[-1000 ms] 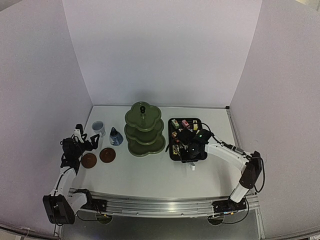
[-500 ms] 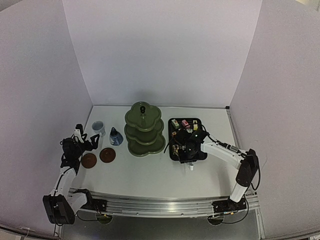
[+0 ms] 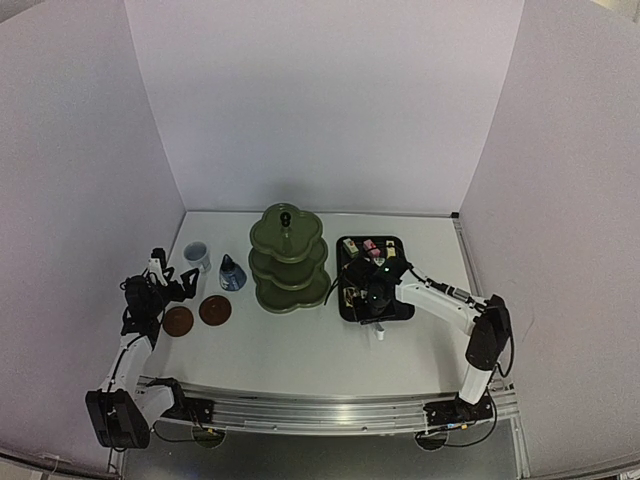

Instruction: Serve the afternoon tea

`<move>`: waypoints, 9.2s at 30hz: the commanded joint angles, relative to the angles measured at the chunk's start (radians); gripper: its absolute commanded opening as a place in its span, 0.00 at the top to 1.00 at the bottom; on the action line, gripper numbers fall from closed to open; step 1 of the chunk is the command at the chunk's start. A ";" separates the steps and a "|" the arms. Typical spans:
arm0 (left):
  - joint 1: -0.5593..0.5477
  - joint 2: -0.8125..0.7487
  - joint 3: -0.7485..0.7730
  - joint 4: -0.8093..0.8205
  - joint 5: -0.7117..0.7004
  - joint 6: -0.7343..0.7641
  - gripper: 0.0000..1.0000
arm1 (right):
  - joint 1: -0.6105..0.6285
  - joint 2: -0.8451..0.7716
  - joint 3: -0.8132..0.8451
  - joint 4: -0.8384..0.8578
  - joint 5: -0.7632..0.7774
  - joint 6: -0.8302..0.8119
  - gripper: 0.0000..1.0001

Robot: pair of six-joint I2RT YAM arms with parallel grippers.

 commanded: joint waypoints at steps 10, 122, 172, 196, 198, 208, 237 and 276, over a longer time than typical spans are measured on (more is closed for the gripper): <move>-0.003 -0.035 0.008 -0.032 -0.019 -0.003 0.00 | 0.005 -0.123 0.029 -0.032 0.066 -0.097 1.00; 0.006 -0.137 -0.140 0.013 -0.052 -0.229 0.00 | 0.250 0.488 0.384 0.589 0.335 -0.272 0.67; 0.006 -0.137 -0.064 -0.088 -0.016 -0.183 0.00 | 0.249 -0.084 -0.199 0.545 0.108 -0.192 0.67; 0.005 -0.099 0.011 -0.108 0.028 -0.148 0.00 | 0.032 -0.415 -0.444 0.167 0.279 0.142 0.67; 0.005 -0.092 0.006 -0.098 0.030 -0.148 0.00 | 0.022 -0.401 -0.463 0.168 0.282 0.155 0.66; 0.005 -0.066 0.003 -0.070 0.047 -0.133 0.00 | -0.021 -0.305 -0.470 0.214 0.274 0.143 0.66; 0.006 -0.064 0.003 -0.058 0.048 -0.117 0.00 | -0.111 -0.197 -0.498 0.384 0.243 0.085 0.61; 0.005 -0.098 -0.037 -0.128 0.063 -0.188 0.00 | 0.089 -0.341 -0.294 0.286 0.051 -0.217 1.00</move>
